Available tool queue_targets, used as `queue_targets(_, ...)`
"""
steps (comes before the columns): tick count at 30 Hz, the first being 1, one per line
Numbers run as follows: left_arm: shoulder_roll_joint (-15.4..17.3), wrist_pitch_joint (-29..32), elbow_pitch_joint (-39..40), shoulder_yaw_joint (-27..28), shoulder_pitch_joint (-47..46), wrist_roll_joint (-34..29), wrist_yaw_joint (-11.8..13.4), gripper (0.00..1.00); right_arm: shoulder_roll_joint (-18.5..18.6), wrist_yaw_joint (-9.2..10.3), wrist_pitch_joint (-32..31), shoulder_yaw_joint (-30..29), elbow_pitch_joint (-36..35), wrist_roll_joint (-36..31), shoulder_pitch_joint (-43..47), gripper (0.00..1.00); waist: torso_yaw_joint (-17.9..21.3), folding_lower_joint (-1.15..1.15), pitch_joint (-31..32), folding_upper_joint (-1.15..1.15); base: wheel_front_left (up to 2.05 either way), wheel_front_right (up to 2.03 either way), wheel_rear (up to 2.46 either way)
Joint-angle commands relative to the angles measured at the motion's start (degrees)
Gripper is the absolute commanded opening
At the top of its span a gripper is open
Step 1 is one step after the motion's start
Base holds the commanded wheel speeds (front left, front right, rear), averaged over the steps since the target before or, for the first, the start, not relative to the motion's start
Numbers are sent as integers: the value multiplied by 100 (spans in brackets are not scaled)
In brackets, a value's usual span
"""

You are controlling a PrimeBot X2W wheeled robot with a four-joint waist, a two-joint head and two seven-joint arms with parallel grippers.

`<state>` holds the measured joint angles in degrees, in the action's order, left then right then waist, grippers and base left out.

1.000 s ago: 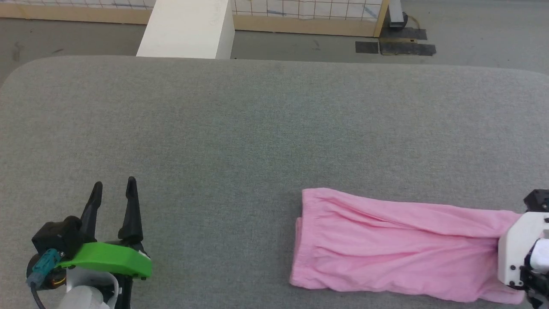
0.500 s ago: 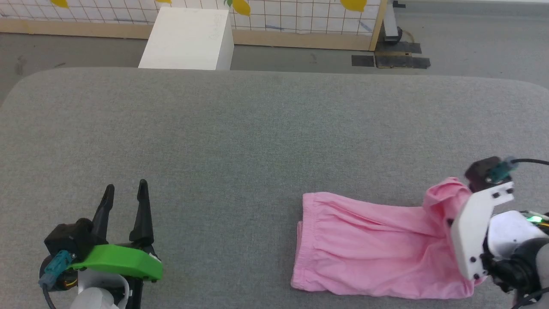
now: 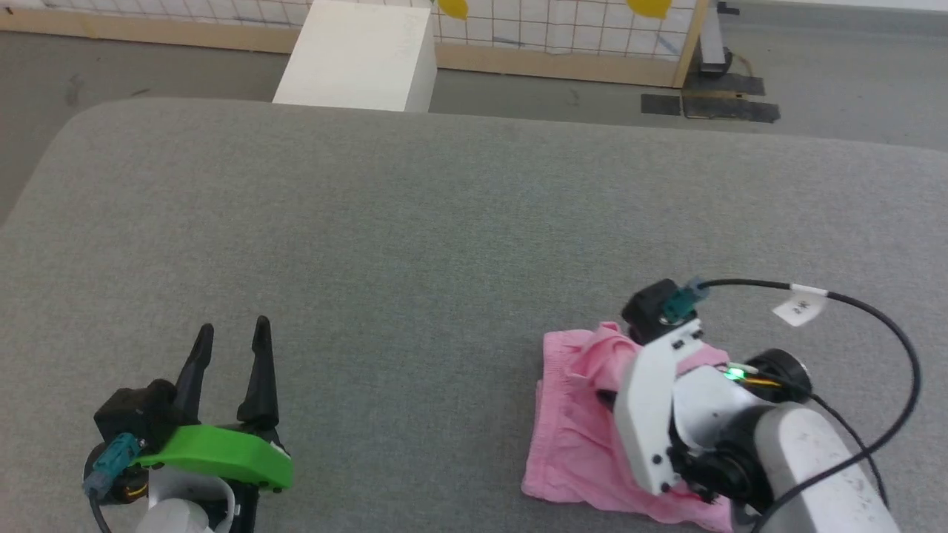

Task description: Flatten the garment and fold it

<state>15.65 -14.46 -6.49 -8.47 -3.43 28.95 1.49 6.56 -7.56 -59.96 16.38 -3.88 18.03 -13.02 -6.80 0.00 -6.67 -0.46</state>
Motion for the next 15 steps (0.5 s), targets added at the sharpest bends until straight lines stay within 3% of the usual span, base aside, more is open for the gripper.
queue_targets(1,-38,-10,-22,-14,8,28,-30,100,-65,8,119,68,136,-35,-156,0,-106,0,-31,46,0,0,0)
queue_targets(9,-66,-14,-116,-50,-40,82,-80,100,-298,8,619,332,1191,-347,-466,0,-291,0,-115,46,0,0,0)
queue_targets(10,-67,-16,-129,-53,-47,84,-85,100,-317,8,738,353,1310,-354,-491,6,-299,0,-119,46,0,0,0)
queue_targets(12,-65,-18,-150,-54,-49,87,-87,100,-339,8,849,490,1472,-310,-536,100,-295,0,-117,46,0,0,0)
queue_targets(15,-41,-20,-176,-36,-20,95,-80,100,-354,8,977,688,1509,-196,-646,100,-222,0,-65,46,0,0,0)
